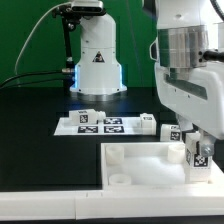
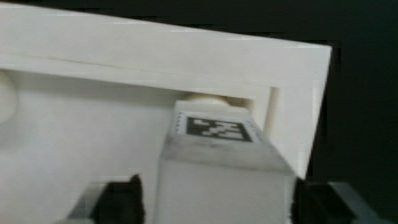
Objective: Assemble square table
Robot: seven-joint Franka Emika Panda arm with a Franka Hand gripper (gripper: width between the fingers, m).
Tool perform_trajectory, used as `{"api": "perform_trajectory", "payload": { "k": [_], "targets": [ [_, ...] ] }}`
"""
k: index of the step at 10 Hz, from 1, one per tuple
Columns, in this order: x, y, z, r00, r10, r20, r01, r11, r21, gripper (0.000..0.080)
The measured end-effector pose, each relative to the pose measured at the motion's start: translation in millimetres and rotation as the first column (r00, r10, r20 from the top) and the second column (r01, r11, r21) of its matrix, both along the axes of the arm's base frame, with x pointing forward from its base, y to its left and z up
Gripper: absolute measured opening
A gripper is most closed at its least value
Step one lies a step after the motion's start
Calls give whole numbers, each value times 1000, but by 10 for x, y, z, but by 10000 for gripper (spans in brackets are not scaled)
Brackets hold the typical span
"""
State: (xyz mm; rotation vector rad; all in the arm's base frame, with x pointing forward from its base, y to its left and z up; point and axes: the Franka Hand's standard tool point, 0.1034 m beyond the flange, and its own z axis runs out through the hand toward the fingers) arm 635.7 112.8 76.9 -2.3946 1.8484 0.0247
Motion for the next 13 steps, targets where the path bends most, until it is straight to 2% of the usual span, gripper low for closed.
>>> {"api": "perform_trajectory", "payload": {
  "k": [1,2,3,5,6,8,9,10,11,12,13],
  "targets": [
    [-5,44,8,982,188,17,-188,982,-21,562],
    [10,82,34,921,388,42,-386,921,-42,625],
    [32,67,42,854,517,60,-514,856,-62,644],
    [30,54,31,790,610,59,-606,792,-79,648],
    [44,37,35,685,726,62,-719,687,-107,649],
    [80,-6,20,364,930,45,-911,366,-191,649],
    [75,3,17,408,911,53,-893,410,-183,649],
    [76,-4,16,406,912,51,-894,409,-185,649],
    [76,-4,15,439,897,55,-879,441,-180,524],
    [75,0,14,508,859,61,-843,511,-171,524],
    [75,-14,13,556,829,63,-813,558,-165,343]
  ]
}}
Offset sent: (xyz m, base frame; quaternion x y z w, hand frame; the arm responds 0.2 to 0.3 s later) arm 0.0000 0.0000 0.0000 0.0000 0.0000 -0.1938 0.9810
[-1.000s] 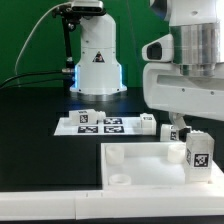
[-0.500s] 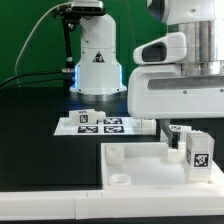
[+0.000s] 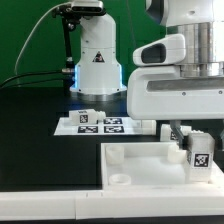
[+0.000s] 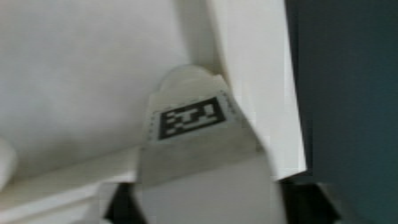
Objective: Assemble square table
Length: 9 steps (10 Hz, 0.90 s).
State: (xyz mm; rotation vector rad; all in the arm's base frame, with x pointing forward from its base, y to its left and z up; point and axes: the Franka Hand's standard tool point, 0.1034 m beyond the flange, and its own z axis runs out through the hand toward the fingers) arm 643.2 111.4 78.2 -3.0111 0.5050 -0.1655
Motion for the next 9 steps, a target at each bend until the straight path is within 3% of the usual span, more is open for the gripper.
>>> {"api": "perform_trajectory", "payload": {
  "k": [1,3,5,7,9],
  "targets": [
    [0,-14,-2,999,-50,-4,50,999,5,289],
    [-6,-42,-10,947,-320,-30,321,947,37,289],
    [-25,-74,-20,765,-635,-102,643,762,82,289],
    [-17,-25,-7,449,-868,-213,892,450,48,289],
    [-20,-31,-11,451,-866,-215,891,451,50,289]
  ]
}}
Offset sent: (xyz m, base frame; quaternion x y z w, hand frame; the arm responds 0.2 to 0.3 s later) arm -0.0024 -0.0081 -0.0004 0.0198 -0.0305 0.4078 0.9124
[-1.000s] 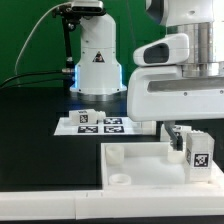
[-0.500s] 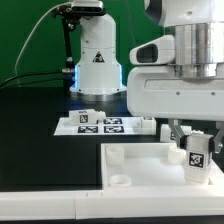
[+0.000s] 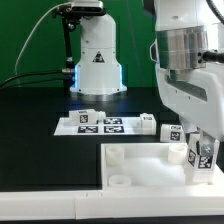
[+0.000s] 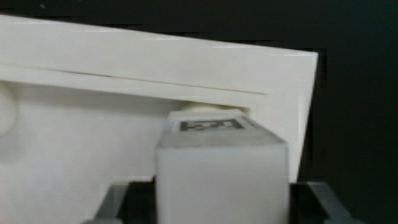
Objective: Assemble square table
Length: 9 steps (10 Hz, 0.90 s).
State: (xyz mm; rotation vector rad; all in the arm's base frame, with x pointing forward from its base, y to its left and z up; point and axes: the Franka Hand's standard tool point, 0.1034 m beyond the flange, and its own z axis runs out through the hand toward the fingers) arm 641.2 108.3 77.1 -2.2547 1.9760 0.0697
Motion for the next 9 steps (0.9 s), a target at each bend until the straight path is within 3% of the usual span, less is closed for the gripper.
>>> {"api": "perform_trajectory", "payload": {
  "k": [1,2,3,4,7,8,9],
  "targets": [
    [-2,1,-2,999,46,6,-46,999,-3,401],
    [12,9,-4,977,207,43,-206,978,-30,401],
    [-14,58,-28,915,397,72,-393,917,-64,545],
    [-30,109,-18,832,550,76,-543,835,-91,628],
    [-29,84,-26,713,697,80,-687,717,-119,645],
    [-26,75,-21,598,798,75,-785,602,-145,648],
    [-15,74,8,383,922,54,-903,386,-188,648]
  ]
}}
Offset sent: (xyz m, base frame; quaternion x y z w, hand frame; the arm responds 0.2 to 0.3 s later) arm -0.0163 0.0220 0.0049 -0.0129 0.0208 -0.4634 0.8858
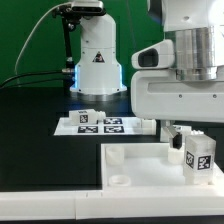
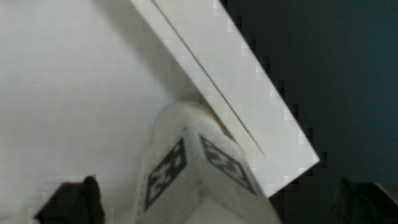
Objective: Assemble square table
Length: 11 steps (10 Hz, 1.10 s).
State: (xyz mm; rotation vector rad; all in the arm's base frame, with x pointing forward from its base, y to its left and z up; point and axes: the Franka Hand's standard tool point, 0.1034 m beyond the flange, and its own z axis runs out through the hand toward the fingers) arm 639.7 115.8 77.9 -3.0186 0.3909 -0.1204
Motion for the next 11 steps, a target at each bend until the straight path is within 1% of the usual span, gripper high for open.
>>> {"api": "perform_trajectory", "payload": {
  "k": [1,2,3,4,5,6,7,8,9,11],
  "targets": [
    [-13,6,-1,984,178,5,-178,984,-24,648],
    [-20,-8,-8,965,261,5,-261,965,-33,648],
    [-16,-10,-9,970,242,6,-242,970,-31,607],
    [-17,-10,-10,975,221,5,-221,975,-29,607],
    [-17,-11,-12,981,192,3,-192,981,-25,470],
    [-18,-11,-14,992,123,-2,-123,992,-19,334],
    [-15,-33,-19,1000,10,-6,-10,1000,-12,334],
    [-18,-29,-20,992,-123,-3,123,992,-8,287],
    [-29,-15,-21,975,-221,4,221,975,-18,287],
    [-30,-7,-22,880,-474,-6,474,880,-5,287]
  ]
}}
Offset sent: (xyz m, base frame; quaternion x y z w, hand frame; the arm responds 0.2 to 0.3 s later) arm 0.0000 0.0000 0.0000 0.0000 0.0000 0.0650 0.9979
